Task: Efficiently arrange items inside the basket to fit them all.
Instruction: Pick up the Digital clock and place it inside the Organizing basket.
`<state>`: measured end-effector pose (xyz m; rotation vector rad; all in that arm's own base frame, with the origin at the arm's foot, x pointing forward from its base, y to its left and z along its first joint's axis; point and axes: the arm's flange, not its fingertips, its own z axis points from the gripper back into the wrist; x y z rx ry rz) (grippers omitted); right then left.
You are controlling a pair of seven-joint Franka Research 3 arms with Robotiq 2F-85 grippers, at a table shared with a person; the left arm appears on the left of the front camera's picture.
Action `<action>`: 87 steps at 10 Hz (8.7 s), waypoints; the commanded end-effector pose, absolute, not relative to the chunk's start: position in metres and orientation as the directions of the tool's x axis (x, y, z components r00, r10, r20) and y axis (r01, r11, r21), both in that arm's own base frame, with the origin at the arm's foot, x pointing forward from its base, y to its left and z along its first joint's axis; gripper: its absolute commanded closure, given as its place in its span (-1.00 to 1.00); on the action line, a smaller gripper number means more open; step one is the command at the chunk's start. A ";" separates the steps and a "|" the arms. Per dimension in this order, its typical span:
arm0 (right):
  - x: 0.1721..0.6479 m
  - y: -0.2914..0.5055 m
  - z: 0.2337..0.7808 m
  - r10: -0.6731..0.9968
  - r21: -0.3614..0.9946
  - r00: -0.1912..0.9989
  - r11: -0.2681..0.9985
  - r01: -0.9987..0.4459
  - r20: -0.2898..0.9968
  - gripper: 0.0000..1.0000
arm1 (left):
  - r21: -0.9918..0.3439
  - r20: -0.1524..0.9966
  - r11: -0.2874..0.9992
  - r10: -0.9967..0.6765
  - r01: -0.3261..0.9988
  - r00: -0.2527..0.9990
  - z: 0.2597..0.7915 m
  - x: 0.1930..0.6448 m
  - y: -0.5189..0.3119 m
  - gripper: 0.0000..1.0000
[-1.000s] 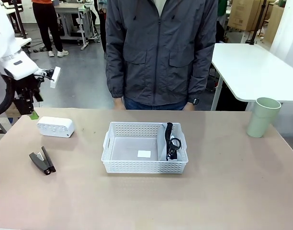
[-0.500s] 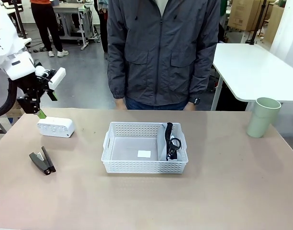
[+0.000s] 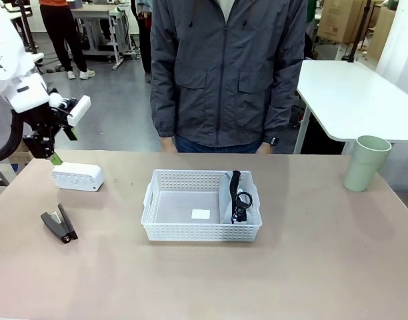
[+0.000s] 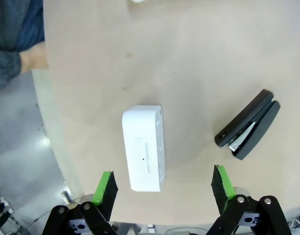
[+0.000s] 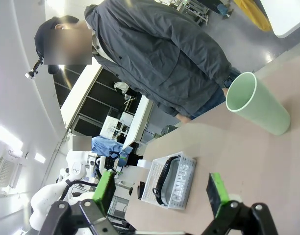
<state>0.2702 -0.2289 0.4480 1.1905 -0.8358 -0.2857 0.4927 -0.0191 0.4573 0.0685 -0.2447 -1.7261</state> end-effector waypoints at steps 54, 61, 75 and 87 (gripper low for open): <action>0.270 -0.229 0.449 -0.608 0.898 0.670 0.371 -0.235 0.427 -1.00 | -0.127 0.282 0.291 -0.906 0.948 0.316 0.517 0.375 -0.092 -0.06; 0.270 -0.229 0.449 -0.608 0.898 0.670 0.371 -0.235 0.427 -1.00 | -0.120 0.256 0.507 -0.815 0.854 0.520 0.419 0.431 -0.289 -0.06; 0.270 -0.229 0.449 -0.608 0.898 0.670 0.371 -0.235 0.427 -1.00 | -0.121 0.064 0.488 -0.865 0.864 0.498 0.331 0.468 -0.346 -0.06; 0.270 -0.229 0.449 -0.608 0.898 0.670 0.371 -0.235 0.427 -1.00 | -0.099 0.353 0.566 -0.749 0.818 0.561 0.480 0.414 -0.221 -1.00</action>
